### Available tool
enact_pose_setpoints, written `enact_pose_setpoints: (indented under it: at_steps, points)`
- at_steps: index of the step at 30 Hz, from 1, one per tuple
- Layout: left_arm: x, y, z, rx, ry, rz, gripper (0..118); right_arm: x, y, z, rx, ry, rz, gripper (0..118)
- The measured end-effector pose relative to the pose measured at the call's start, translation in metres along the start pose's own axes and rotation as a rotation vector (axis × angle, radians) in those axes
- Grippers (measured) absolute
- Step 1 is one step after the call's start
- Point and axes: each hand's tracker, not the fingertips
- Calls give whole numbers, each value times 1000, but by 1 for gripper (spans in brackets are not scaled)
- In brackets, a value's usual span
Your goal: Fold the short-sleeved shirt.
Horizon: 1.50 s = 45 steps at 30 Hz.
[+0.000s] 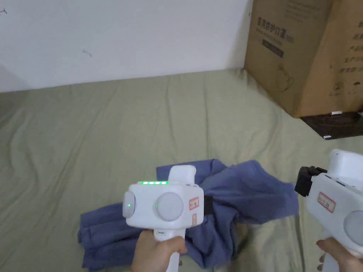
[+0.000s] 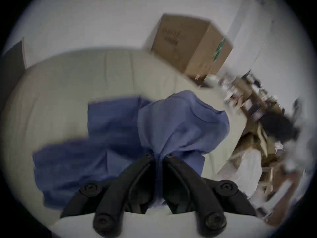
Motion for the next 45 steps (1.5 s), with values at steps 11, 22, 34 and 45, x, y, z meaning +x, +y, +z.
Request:
enact_pose_setpoints:
  at_steps: [11, 22, 34, 45]
  points:
    - [-33, -19, -10, -41, 21, 20, 118, -34, -26, -28, -111, 81, 30, 0]
    - [-121, -28, 86, 122, 187, 164, 0, -89, -41, -40, -159, 207, 111, 0]
    - [-218, -31, 80, 75, 263, 345, 70, -131, -40, -69, -239, 252, 153, 0]
    - [-260, 0, -6, -32, 404, 322, 87, -107, -56, -101, -321, 173, 100, 0]
